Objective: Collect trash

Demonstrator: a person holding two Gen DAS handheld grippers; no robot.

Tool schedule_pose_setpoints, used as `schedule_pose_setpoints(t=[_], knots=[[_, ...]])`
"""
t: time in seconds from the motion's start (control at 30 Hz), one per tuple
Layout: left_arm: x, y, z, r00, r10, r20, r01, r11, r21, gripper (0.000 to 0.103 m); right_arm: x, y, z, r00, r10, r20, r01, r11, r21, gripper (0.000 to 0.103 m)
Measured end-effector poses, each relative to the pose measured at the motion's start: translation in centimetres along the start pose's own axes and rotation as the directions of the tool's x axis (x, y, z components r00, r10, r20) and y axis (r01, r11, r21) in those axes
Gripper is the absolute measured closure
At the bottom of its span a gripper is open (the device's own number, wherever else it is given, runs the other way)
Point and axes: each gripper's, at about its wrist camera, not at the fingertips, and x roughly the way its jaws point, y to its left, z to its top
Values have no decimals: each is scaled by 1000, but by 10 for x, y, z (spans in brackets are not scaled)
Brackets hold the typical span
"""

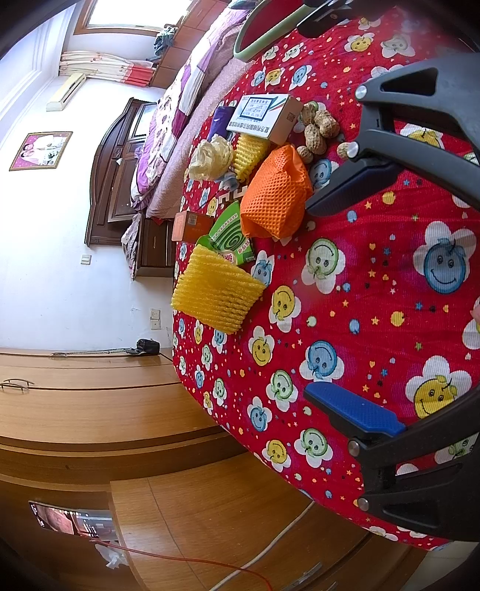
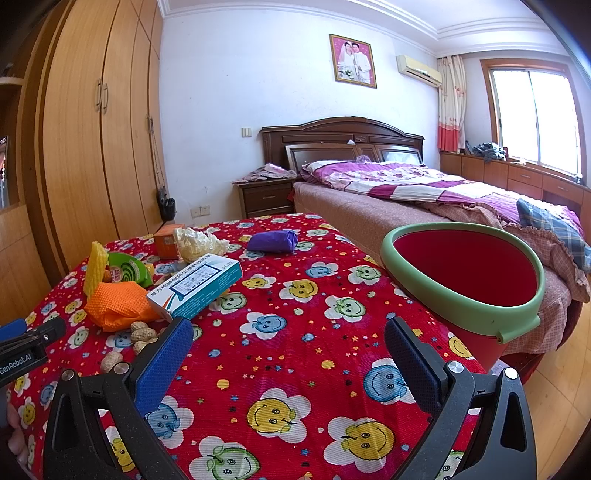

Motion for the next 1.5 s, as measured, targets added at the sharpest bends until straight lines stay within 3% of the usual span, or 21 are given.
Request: schedule_pose_setpoints(t=[0.2, 0.67, 0.87, 1.07, 1.37, 1.43, 1.5], knots=[[0, -2, 1, 1000, -14, -3, 14, 1000, 6, 12, 0, -4, 0, 1000, 5, -5, -5, 1000, 17, 0], [-5, -12, 18, 989, -131, -66, 133, 991, 29, 14, 1, -6, 2, 1000, 11, -11, -10, 1000, 29, 0], [19, -6, 44, 981, -164, -100, 167, 986, 21, 15, 2, -6, 2, 1000, 11, -19, -10, 999, 38, 0], [49, -6, 70, 979, -149, -140, 154, 988, 23, 15, 6, -8, 2, 999, 17, -46, -14, 998, 58, 0], [107, -2, 91, 951, -165, -262, 177, 984, 24, 24, 13, -6, 4, 994, 13, -107, -8, 999, 46, 0], [117, -2, 91, 946, -161, -282, 170, 985, 7, 29, 17, -6, 5, 990, 25, -140, -20, 999, 42, 0], [124, 2, 92, 935, -193, -297, 190, 981, -39, 45, 21, -5, 6, 986, 42, -164, -34, 998, 50, 0]])
